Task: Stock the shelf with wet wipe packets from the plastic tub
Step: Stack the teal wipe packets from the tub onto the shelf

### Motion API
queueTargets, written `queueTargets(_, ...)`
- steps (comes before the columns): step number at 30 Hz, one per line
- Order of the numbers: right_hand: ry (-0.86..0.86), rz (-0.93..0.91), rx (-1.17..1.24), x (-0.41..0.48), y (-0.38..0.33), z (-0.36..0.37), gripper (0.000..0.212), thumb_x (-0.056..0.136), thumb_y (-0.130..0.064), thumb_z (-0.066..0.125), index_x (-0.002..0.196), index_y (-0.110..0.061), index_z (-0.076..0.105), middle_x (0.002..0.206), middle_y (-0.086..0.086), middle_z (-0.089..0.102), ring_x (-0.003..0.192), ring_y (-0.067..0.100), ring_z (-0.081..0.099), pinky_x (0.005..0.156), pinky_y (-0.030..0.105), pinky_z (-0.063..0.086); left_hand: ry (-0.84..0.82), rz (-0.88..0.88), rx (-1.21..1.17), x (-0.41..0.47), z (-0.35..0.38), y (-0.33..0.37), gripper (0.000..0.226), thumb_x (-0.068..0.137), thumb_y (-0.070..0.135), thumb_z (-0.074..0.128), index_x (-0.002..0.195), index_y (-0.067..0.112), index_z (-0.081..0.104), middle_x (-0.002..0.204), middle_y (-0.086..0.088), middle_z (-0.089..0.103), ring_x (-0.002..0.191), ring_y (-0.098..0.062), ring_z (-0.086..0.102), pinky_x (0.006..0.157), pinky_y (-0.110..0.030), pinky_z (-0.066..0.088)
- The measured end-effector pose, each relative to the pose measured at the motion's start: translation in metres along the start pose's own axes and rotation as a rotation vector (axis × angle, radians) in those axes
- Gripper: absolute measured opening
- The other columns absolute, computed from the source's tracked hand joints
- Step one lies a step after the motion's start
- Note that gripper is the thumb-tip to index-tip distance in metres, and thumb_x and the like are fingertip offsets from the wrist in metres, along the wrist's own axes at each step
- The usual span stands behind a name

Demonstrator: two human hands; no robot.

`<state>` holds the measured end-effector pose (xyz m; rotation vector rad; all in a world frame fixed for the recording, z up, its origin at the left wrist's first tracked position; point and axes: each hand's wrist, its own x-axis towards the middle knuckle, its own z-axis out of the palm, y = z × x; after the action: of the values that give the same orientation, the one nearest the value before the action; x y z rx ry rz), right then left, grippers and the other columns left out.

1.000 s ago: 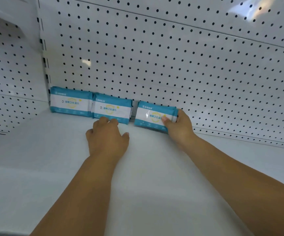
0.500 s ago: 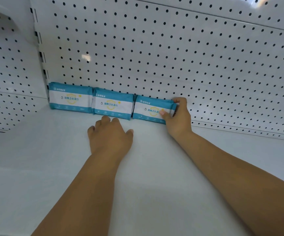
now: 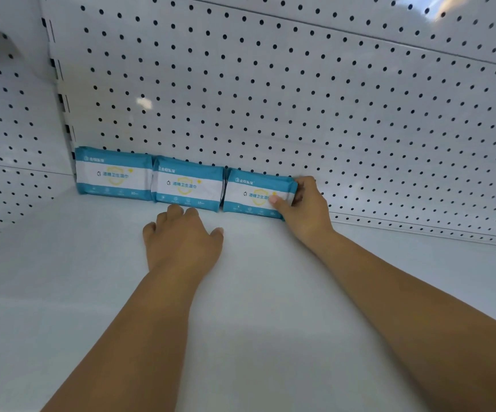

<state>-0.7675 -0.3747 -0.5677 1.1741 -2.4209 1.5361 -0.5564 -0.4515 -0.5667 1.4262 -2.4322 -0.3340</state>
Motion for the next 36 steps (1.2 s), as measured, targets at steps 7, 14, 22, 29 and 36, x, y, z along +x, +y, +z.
queueTargets(7, -0.073, 0.082, -0.087, -0.017, 0.001, -0.035, 0.043, 0.087, -0.042, 0.075, 0.113, -0.013, 0.059, 0.103, -0.003, 0.063, 0.090, 0.012, 0.059, 0.077, 0.021, 0.047, 0.064, -0.008, -0.135, -0.005, -0.002, -0.002, 0.056, 0.096, 0.051, 0.053, 0.142, 0.019, 0.052, 0.145, -0.005, 0.047, 0.134, -0.025, 0.044, 0.113, -0.043, 0.028)
queueTargets(14, -0.310, 0.012, -0.453, -0.048, 0.007, -0.103, 0.056, 0.089, -0.054, 0.066, 0.135, -0.025, 0.054, 0.136, -0.006, 0.058, 0.120, 0.016, 0.056, 0.102, 0.035, 0.047, 0.117, 0.235, -0.136, -0.030, -0.010, 0.015, 0.051, 0.094, 0.042, 0.061, 0.138, 0.015, 0.058, 0.141, -0.005, 0.057, 0.130, -0.025, 0.050, 0.107, -0.038, 0.037)
queueTargets(22, -0.343, -0.016, -0.585, -0.105, 0.007, -0.201, 0.065, 0.091, -0.059, 0.060, 0.146, -0.028, 0.044, 0.149, -0.008, 0.047, 0.135, 0.013, 0.045, 0.110, 0.035, 0.039, 0.081, 0.502, -0.129, -0.084, -0.025, 0.079, 0.058, 0.094, 0.053, 0.059, 0.141, 0.020, 0.055, 0.147, 0.001, 0.052, 0.135, -0.021, 0.045, 0.109, -0.035, 0.036)
queueTargets(29, -0.289, 0.074, -0.637, -0.156, 0.027, -0.305, 0.066, 0.089, -0.061, 0.061, 0.145, -0.031, 0.044, 0.146, -0.008, 0.050, 0.132, 0.013, 0.047, 0.109, 0.031, 0.039, 0.042, 0.740, -0.150, -0.150, -0.021, 0.163, 0.060, 0.095, 0.056, 0.054, 0.146, 0.025, 0.049, 0.151, 0.006, 0.047, 0.137, -0.016, 0.042, 0.108, -0.031, 0.034)
queueTargets(36, -0.227, 0.144, -0.717, -0.207, 0.052, -0.393, 0.066, 0.088, -0.062, 0.061, 0.143, -0.028, 0.047, 0.142, -0.008, 0.054, 0.127, 0.014, 0.051, 0.107, 0.033, 0.042, -0.064, 0.891, -0.189, -0.209, 0.001, 0.231, 0.061, 0.096, 0.058, 0.051, 0.147, 0.026, 0.046, 0.153, 0.006, 0.044, 0.137, -0.017, 0.042, 0.107, -0.035, 0.037)
